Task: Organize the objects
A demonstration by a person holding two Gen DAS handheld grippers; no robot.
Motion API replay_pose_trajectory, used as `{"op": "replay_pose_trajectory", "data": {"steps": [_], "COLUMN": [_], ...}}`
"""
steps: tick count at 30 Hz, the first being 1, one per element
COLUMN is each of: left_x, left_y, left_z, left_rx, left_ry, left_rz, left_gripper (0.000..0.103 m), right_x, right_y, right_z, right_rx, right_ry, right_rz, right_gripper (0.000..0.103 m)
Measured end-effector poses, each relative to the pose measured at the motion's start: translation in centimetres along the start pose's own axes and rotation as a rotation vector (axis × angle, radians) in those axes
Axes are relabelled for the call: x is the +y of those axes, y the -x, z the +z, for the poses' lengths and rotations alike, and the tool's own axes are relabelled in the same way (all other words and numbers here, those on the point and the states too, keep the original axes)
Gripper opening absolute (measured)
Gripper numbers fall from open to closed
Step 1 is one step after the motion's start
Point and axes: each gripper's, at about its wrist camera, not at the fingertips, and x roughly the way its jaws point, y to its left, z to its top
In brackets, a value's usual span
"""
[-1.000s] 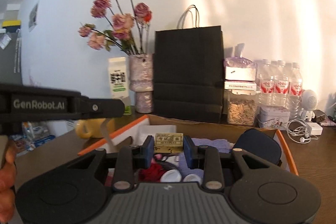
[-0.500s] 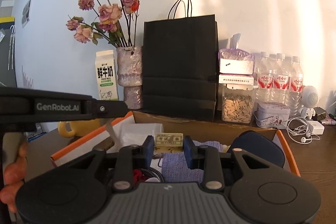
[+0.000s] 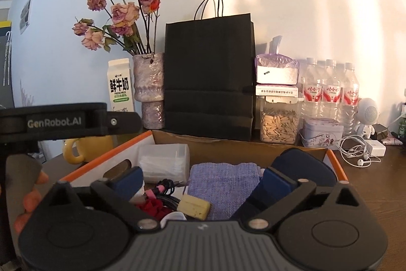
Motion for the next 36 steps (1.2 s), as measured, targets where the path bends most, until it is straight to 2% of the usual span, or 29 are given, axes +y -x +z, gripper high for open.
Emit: {"op": "replay_pose_trajectory", "data": {"steps": [10, 17, 26, 36], "left_x": [-0.2, -0.5, 0.6, 0.7], "left_y": [0.4, 3.2, 7.6, 12.1], "left_z": [0.1, 0.5, -1.0, -4.7], "left_rx": [-0.001, -0.037, 0.045, 0.161], "left_ry": [-0.006, -0.031, -0.032, -0.088], "left_rz": [-0.004, -0.011, -0.028, -0.02], "left_gripper": [0.103, 0.103, 0.103, 0.103], "right_x": [-0.2, -0.3, 0.1, 0.1], "right_y": [0.2, 1.9, 6.8, 11.5], "right_z": [-0.1, 0.3, 0.1, -2.6], "right_rx": [-0.01, -0.006, 0.025, 0.115], "right_ry": [-0.005, -0.007, 0.02, -0.041], "right_rz": [-0.023, -0.03, -0.052, -0.037], "right_gripper": [0.103, 0.103, 0.103, 0.103]}}
